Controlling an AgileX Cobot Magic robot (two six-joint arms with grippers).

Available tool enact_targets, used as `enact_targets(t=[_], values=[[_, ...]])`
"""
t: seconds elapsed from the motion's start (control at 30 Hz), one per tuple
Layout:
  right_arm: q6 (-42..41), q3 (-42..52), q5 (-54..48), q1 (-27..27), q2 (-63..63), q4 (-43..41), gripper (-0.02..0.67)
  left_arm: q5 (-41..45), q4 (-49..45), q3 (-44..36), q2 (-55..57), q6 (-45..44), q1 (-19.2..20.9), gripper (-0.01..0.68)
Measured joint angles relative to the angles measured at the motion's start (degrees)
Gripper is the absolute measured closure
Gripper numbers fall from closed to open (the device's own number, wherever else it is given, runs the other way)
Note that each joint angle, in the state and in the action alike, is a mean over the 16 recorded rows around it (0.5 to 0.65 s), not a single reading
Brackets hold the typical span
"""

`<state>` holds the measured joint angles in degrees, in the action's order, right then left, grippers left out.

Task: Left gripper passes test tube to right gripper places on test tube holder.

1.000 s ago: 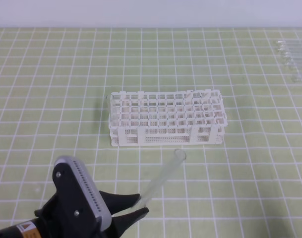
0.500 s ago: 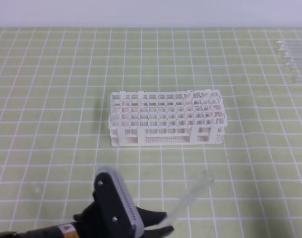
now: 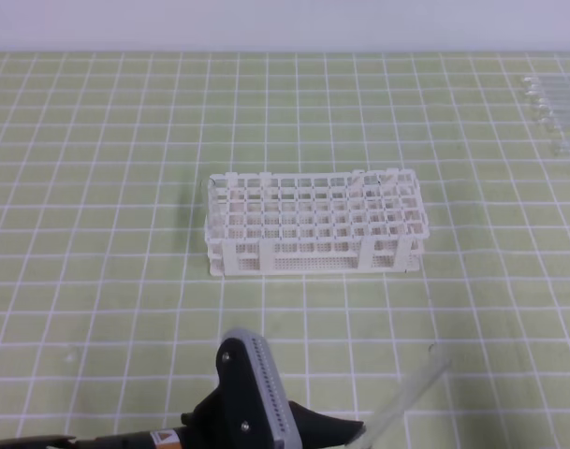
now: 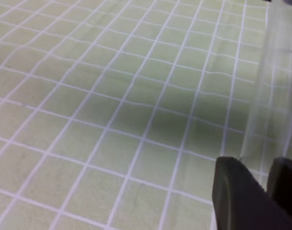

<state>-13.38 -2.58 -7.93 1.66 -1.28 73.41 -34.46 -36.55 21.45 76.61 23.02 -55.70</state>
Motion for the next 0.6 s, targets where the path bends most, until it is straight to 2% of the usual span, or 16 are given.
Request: enact_targets(t=[0.2,0.43,0.6], values=[[-18.32,-5.99,-6.82,0.0,-5.04,3.23,0.666,-0.4,0.08,0.0,0.49,-0.97,0.0,0.644],[-41.73,-15.42,-15.6,0.0,-15.96,12.15,0.666,-2.65,0.26,0.0,0.46,-1.34,0.0,0.638],[-54.28,-20.33,-25.25,0.0,-26.19,18.76,0.666,-5.01,0.6,-0.01,0.37,-1.37,0.0,0.644]])
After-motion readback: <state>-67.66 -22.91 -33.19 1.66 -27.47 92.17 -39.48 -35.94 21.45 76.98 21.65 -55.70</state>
